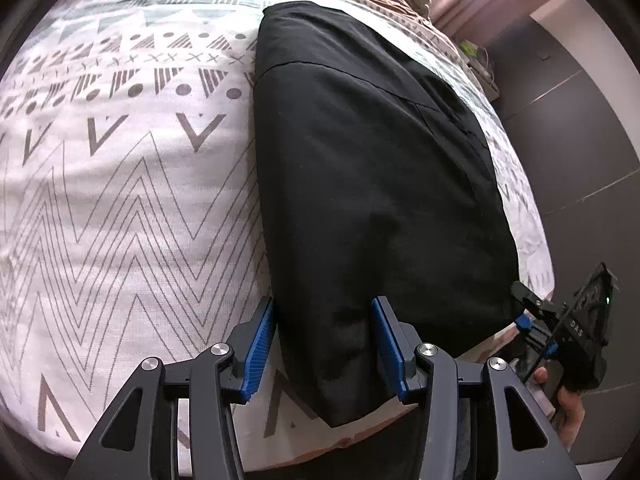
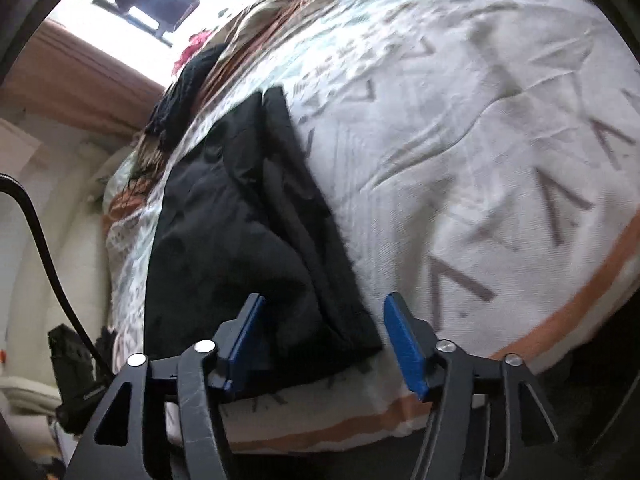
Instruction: Fold large clothes
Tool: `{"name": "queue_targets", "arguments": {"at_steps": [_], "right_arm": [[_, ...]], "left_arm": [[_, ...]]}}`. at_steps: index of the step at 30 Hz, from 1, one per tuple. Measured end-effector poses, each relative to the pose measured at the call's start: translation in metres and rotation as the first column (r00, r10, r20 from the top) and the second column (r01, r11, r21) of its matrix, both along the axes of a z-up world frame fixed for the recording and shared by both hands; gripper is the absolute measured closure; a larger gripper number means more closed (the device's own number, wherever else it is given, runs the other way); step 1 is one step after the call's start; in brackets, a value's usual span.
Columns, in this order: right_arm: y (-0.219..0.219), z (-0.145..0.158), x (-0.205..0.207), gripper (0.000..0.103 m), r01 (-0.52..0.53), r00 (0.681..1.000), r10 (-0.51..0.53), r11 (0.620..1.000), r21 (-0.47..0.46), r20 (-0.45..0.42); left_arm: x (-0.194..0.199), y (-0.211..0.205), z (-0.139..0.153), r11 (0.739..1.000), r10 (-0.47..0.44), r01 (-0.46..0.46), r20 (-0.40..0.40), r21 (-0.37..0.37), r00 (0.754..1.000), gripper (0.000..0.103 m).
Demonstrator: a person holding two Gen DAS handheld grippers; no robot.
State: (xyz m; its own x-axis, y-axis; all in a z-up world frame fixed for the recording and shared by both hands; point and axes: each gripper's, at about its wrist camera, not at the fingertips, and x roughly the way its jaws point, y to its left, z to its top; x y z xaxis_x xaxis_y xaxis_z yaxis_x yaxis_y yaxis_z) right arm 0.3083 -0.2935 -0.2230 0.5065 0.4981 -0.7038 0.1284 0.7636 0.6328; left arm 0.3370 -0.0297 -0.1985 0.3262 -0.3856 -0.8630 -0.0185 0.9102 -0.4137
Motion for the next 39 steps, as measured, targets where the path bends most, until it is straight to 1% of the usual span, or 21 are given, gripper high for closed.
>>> {"name": "queue_targets", "arguments": {"at_steps": [2,4,5,7,8,10,12,18,23,32,34,36,37,38,39], "right_arm": [[0.005,-0.009,0.005,0.039,-0.008,1.000,0.008,1.000,-0.008,-0.024],[0.008,-0.013,0.005,0.040,-0.001,0.999,0.001,1.000,-0.008,-0.035],[0.009,-0.013,0.004,0.048,0.001,0.999,-0.001,1.000,-0.007,-0.033],[0.013,-0.011,0.003,0.059,-0.015,1.000,0.014,1.000,-0.022,-0.028],[0.014,-0.009,0.002,0.069,-0.021,1.000,0.020,1.000,-0.021,-0.022],[0.013,-0.006,-0.002,0.073,-0.038,0.999,0.038,0.999,0.010,-0.008],[0.015,-0.003,-0.004,0.076,-0.049,0.999,0.049,0.999,0.009,-0.001],[0.027,-0.005,-0.013,0.077,-0.056,0.998,0.057,0.998,0.014,-0.016],[0.040,-0.004,-0.021,0.077,-0.090,0.995,0.090,0.996,0.017,-0.034],[0.073,-0.004,-0.041,0.077,-0.196,0.978,0.196,0.981,0.002,-0.075],[0.077,-0.004,-0.043,0.077,-0.219,0.972,0.219,0.976,-0.002,-0.083],[0.078,-0.001,-0.044,0.071,-0.244,0.967,0.241,0.969,-0.029,-0.085],[0.076,0.002,-0.042,0.068,-0.249,0.966,0.244,0.967,-0.050,-0.085],[0.073,0.004,-0.039,0.060,-0.249,0.966,0.244,0.967,-0.054,-0.083],[0.070,0.005,-0.036,0.050,-0.245,0.967,0.241,0.968,-0.052,-0.080]], "left_arm": [[-0.001,-0.005,0.002,1.000,-0.010,0.010,0.012,0.021,1.000,0.062],[0.000,-0.010,0.006,0.999,-0.020,0.018,0.029,0.043,0.999,0.067],[0.000,-0.011,0.007,0.999,-0.021,0.019,0.036,0.050,0.999,0.070],[0.000,-0.011,0.009,0.998,-0.021,0.018,0.046,0.053,0.999,0.074],[0.000,-0.011,0.010,0.998,-0.021,0.018,0.052,0.057,0.998,0.077],[-0.001,-0.012,0.014,0.997,-0.027,0.022,0.069,0.069,0.997,0.080],[-0.003,-0.011,0.017,0.996,-0.036,0.029,0.081,0.085,0.996,0.081],[-0.010,0.002,0.028,0.994,-0.038,0.028,0.094,0.105,0.995,0.083],[-0.021,0.015,0.033,0.994,-0.028,0.018,0.089,0.108,0.996,0.083],[-0.050,0.052,0.033,0.996,-0.001,-0.004,0.055,0.084,0.998,0.083],[-0.049,0.054,0.032,0.998,-0.003,0.000,0.040,0.070,0.999,0.080],[-0.046,0.058,0.030,0.999,0.003,-0.003,0.017,0.050,1.000,0.078],[-0.044,0.061,0.028,0.999,0.004,-0.005,0.004,0.044,1.000,0.074],[-0.041,0.062,0.026,0.999,0.005,-0.005,-0.002,0.037,1.000,0.071],[-0.037,0.064,0.026,1.000,0.008,-0.008,0.000,0.029,1.000,0.069]]}}
